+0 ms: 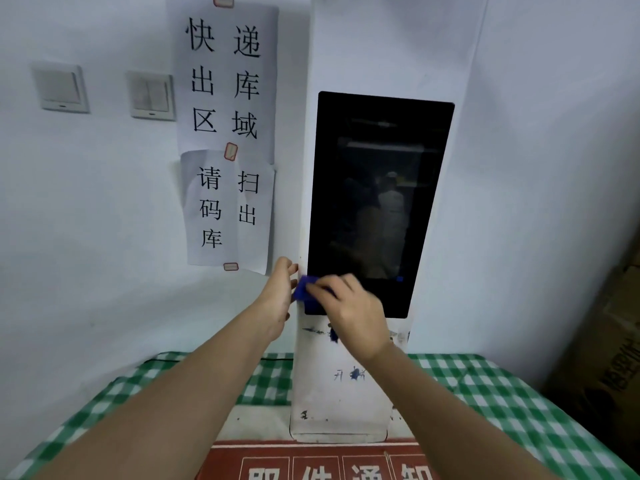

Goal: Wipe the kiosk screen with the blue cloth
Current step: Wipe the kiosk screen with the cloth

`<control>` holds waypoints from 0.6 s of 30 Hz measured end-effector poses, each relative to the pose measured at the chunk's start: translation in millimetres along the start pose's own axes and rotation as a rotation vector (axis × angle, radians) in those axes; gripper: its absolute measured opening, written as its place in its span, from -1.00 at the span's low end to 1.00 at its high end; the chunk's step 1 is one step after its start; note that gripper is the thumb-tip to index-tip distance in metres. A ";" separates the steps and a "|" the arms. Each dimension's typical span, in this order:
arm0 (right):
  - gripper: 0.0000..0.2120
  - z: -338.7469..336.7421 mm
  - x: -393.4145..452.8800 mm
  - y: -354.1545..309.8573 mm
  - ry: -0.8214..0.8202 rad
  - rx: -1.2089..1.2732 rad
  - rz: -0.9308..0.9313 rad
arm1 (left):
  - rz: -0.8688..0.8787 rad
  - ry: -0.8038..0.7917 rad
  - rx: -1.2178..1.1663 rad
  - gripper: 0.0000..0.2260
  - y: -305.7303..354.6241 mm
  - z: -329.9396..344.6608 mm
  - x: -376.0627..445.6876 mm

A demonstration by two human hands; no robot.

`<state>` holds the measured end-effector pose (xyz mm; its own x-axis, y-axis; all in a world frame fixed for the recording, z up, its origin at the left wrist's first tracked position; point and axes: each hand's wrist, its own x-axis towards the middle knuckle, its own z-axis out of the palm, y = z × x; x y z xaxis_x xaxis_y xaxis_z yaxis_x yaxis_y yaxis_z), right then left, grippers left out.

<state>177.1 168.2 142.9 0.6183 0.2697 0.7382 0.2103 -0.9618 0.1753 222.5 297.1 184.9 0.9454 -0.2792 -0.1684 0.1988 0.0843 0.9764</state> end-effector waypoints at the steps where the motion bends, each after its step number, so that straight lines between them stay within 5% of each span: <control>1: -0.44 -3.5 9.3 0.4 0.035 -0.018 0.032 | 0.001 0.006 0.000 -0.55 -1.2 -0.1 0.2; 6: -0.47 10.5 9.2 -3.3 0.058 -0.043 0.062 | -0.010 0.001 0.003 -0.53 -3.7 -4.1 1.0; 13: -0.54 32.6 -40.2 1.1 -0.227 -0.015 -0.090 | -0.028 -0.025 0.008 -0.51 -1.9 -6.5 -2.2; 18: -0.40 -3.9 -0.8 2.2 -0.031 -0.001 -0.049 | -0.002 -0.014 -0.001 -0.52 -0.4 -4.4 -3.9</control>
<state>174.1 165.7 145.2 0.6304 0.3181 0.7081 0.2403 -0.9473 0.2117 219.9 302.4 184.6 0.9414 -0.2925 -0.1680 0.2006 0.0850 0.9760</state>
